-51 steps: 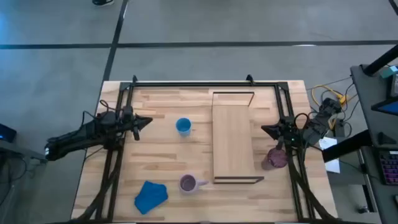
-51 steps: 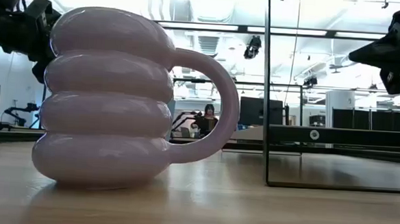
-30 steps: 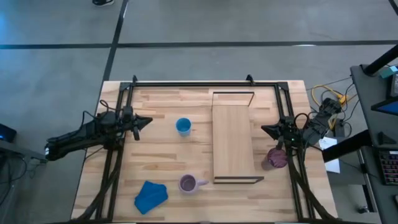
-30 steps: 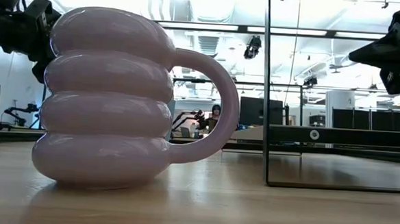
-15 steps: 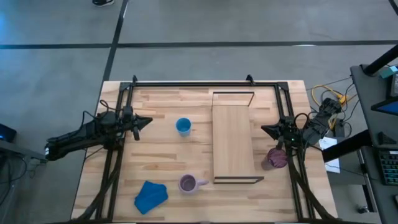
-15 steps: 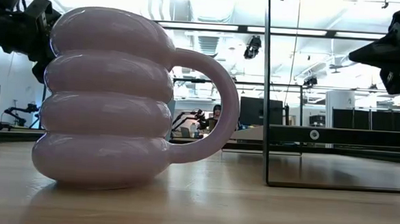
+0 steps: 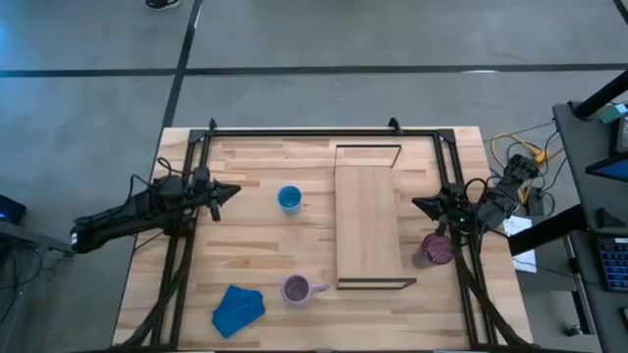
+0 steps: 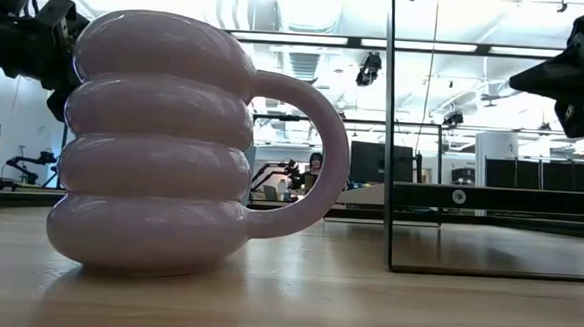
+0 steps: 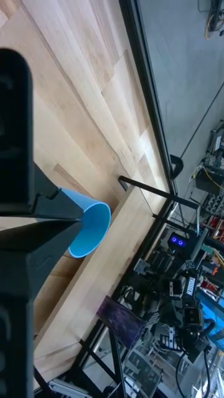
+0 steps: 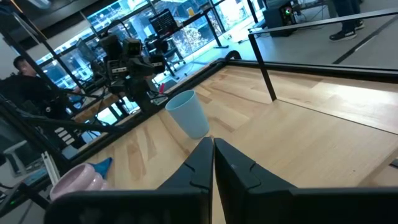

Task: Stack small to large cups/mugs on shelf

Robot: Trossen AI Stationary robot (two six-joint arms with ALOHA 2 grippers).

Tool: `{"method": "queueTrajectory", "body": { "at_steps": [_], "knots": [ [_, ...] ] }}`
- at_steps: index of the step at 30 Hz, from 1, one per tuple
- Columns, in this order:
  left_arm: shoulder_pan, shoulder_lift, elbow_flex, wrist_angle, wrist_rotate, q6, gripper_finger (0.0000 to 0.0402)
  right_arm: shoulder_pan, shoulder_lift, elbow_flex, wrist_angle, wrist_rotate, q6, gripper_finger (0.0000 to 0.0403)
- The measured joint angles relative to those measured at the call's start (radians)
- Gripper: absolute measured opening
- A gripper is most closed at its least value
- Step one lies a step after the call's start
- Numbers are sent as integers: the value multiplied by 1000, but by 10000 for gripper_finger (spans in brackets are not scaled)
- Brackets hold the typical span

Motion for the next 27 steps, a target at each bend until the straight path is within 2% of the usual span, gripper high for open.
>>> {"method": "queueTrajectory", "body": {
  "at_steps": [6, 8, 11, 16, 18, 20, 24, 27],
  "knots": [
    [0, 0, 0, 0, 0, 0, 0, 0, 0, 0, 68, -1, -7, 9],
    [0, 0, 0, 0, 0, 0, 0, 0, 0, 0, 145, -23, -78, 9],
    [0, 0, 0, 0, 0, 0, 0, 0, 2, 0, 355, -52, -296, 9],
    [0, 0, 0, 7, -55, 119, 0, 0, 43, 1, 874, -53, -756, 9],
    [0, 2, 0, 85, -53, 111, 0, 0, 86, 2, 1032, -44, -930, 9],
    [0, 7, 27, 155, 10, 93, 0, 0, 147, 32, 1098, 41, -1045, 9],
    [-1, 76, 161, 164, 276, 186, 0, 0, 311, 169, 1061, 331, -1104, 9],
    [-1, 187, 317, 42, 309, 251, 0, 0, 459, 303, 1040, 429, -1191, 9]
  ]
}}
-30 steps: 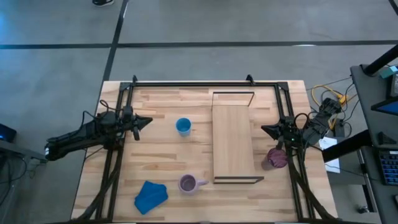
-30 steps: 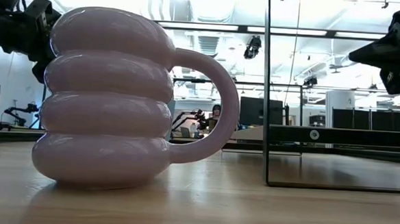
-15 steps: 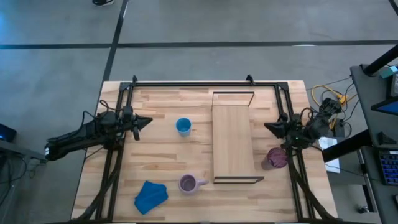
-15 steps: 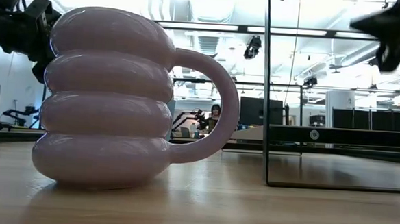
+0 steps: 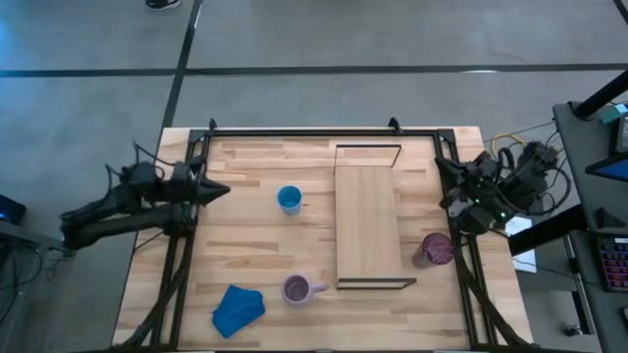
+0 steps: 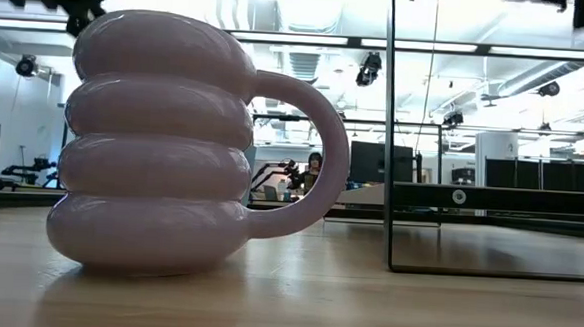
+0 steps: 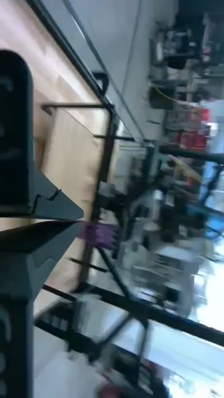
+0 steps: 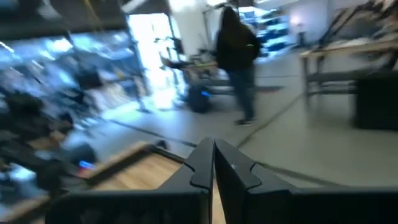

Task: Stack small to large cups/mugs on shelf
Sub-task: Put the blue cup on the shelf

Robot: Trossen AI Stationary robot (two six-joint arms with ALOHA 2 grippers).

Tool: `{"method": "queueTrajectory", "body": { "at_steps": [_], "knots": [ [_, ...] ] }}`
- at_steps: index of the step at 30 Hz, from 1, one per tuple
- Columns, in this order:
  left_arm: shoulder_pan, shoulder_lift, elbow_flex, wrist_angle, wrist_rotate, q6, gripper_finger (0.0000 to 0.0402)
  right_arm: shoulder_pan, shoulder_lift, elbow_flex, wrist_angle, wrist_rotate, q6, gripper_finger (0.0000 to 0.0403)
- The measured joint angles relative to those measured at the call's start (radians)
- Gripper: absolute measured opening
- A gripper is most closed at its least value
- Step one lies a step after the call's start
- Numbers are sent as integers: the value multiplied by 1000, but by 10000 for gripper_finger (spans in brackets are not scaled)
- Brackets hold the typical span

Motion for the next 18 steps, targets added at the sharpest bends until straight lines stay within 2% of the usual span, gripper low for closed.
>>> {"method": "queueTrajectory", "body": {
  "at_steps": [4, 7, 9, 14, 18],
  "knots": [
    [0, 227, 256, -197, -31, 122, 0, -1, 185, 188, -3, 26, -221, 9],
    [0, 391, 421, -226, -34, 168, 0, -2, 291, 324, -2, 28, -303, 9],
    [0, 458, 508, -225, -34, 131, 0, -2, 350, 403, -3, 45, -330, 9],
    [0, 631, 646, -95, -36, 16, 0, -2, 442, 516, -114, 68, -375, 9],
    [-1, 739, 708, 37, -37, -12, 0, -2, 483, 536, -209, 68, -282, 9]
  ]
}}
